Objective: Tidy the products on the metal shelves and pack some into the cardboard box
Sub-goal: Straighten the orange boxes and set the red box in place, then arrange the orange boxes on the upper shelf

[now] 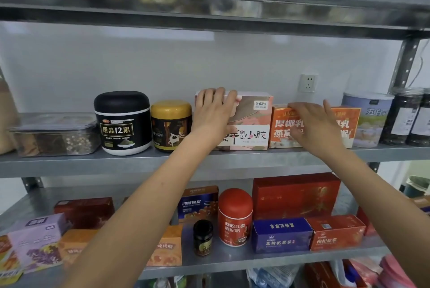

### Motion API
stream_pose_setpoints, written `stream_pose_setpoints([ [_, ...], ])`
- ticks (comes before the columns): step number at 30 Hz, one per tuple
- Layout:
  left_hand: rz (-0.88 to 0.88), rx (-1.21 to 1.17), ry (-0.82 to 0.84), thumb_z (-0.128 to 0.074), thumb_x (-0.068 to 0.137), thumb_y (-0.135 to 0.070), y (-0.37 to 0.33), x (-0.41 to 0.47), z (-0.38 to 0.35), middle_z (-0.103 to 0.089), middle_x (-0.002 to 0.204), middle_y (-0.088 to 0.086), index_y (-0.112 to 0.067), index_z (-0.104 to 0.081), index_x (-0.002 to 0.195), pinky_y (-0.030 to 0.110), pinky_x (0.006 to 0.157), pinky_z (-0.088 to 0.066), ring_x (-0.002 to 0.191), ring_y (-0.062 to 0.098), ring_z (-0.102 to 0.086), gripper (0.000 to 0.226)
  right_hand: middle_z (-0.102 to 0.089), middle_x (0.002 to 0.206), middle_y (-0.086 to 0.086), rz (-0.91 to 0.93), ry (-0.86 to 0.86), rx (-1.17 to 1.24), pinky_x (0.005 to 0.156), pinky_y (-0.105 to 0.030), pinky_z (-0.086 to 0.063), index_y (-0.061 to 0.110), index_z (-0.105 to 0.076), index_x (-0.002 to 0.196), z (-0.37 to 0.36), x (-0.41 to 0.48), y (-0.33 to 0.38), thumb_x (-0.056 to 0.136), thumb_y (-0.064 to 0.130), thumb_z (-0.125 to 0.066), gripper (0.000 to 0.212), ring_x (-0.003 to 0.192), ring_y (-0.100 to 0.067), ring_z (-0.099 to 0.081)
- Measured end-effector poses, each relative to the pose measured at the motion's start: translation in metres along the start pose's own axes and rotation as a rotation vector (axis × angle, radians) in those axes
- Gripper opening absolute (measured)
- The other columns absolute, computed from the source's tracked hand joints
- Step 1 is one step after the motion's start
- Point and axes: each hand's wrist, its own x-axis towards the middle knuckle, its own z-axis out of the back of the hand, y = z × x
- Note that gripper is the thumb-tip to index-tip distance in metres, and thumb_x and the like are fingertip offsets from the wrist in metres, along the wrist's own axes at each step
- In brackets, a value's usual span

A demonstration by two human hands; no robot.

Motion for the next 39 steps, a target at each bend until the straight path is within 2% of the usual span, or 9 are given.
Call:
stream_pose_setpoints([
  [6,-0.009,-0.026,0.014,-0.077,0.076,-0.047,0.0,0.005,0.008,-0.044,0.139,0.002,-0.026,-0.037,0.134,0.039,0.107,-0.022,0.125,0.029,-0.035,0.073,-0.051,0.138,-0.009,-0.022,0.067,-0.025,0.118,-0.052,-0.005,0.014,-0.044,0.137,-0.003,0.0,0.003,0.081,0.032,-0.069,0.064,0.132,-0.032,-0.041],
  [11,-0.037,-0.085,-0.045,-0.069,0.078,-0.058,0.004,0.002,0.006,-0.045,0.136,0.0,-0.03,-0.04,0.134,0.037,0.102,-0.021,0.121,0.027,-0.036,0.068,-0.042,0.147,-0.01,0.016,0.103,-0.025,0.118,-0.048,0.005,0.014,-0.05,0.132,0.008,0.017,-0.003,0.084,0.049,-0.064,0.061,0.141,-0.03,-0.028],
  [14,-0.029,-0.06,-0.081,-0.061,0.085,-0.059,0.002,0.002,0.004,-0.044,0.136,0.002,-0.03,-0.04,0.134,0.039,0.102,-0.023,0.121,0.028,-0.036,0.06,-0.034,0.154,-0.003,-0.002,0.239,-0.064,0.116,-0.044,0.014,0.026,-0.035,0.145,0.016,0.029,-0.004,0.086,0.061,-0.052,0.07,0.148,-0.021,-0.017],
  [16,-0.037,-0.023,-0.09,-0.057,0.089,-0.057,-0.001,0.004,0.002,-0.043,0.134,0.004,-0.029,-0.039,0.133,0.041,0.102,-0.025,0.12,0.029,-0.036,0.055,-0.036,0.154,0.0,-0.042,0.331,-0.113,0.116,-0.044,0.015,0.031,-0.026,0.148,0.016,0.03,-0.001,0.085,0.067,-0.048,0.076,0.146,-0.019,-0.022],
  [18,-0.046,-0.02,-0.094,-0.057,0.089,-0.056,-0.001,0.007,0.001,-0.042,0.134,0.005,-0.028,-0.039,0.131,0.041,0.101,-0.025,0.12,0.029,-0.035,0.054,-0.04,0.151,0.002,-0.059,0.334,-0.127,0.116,-0.044,0.014,0.03,-0.028,0.148,0.013,0.027,0.001,0.084,0.07,-0.048,0.078,0.143,-0.02,-0.031],
  [22,-0.035,-0.045,-0.086,-0.059,0.087,-0.059,0.003,0.013,0.0,-0.04,0.133,0.005,-0.029,-0.038,0.132,0.041,0.1,-0.026,0.12,0.028,-0.034,0.058,-0.047,0.146,0.002,-0.045,0.34,-0.1,0.117,-0.045,0.011,0.029,-0.033,0.145,0.018,0.03,0.0,0.084,0.065,-0.052,0.073,0.14,-0.02,-0.036],
  [31,-0.034,-0.022,-0.099,-0.055,0.09,-0.055,-0.001,0.004,-0.003,-0.04,0.135,0.006,-0.029,-0.036,0.139,0.043,0.106,-0.021,0.12,0.03,-0.034,0.059,-0.051,0.142,0.007,0.011,0.413,0.006,0.119,-0.04,0.009,0.035,-0.041,0.141,0.035,0.044,-0.017,0.09,0.037,-0.064,0.057,0.137,-0.015,-0.038],
  [37,0.044,-0.017,-0.033,-0.048,0.084,-0.071,-0.014,0.003,0.001,-0.035,0.144,0.009,-0.023,-0.034,0.143,0.046,0.117,-0.004,0.135,0.033,-0.027,0.077,-0.062,0.124,0.006,0.08,0.359,0.119,0.119,-0.041,-0.004,0.03,-0.054,0.128,0.044,0.047,-0.024,0.077,0.032,-0.078,0.056,0.122,-0.017,-0.048],
  [39,0.067,-0.044,-0.011,-0.05,0.082,-0.071,-0.017,0.001,0.003,-0.031,0.149,0.01,-0.023,-0.032,0.145,0.047,0.118,0.002,0.141,0.033,-0.021,0.081,-0.062,0.116,0.005,0.057,0.313,0.194,0.115,-0.039,-0.016,0.027,-0.056,0.127,0.049,0.042,-0.024,0.071,0.028,-0.083,0.062,0.113,-0.015,-0.047],
])
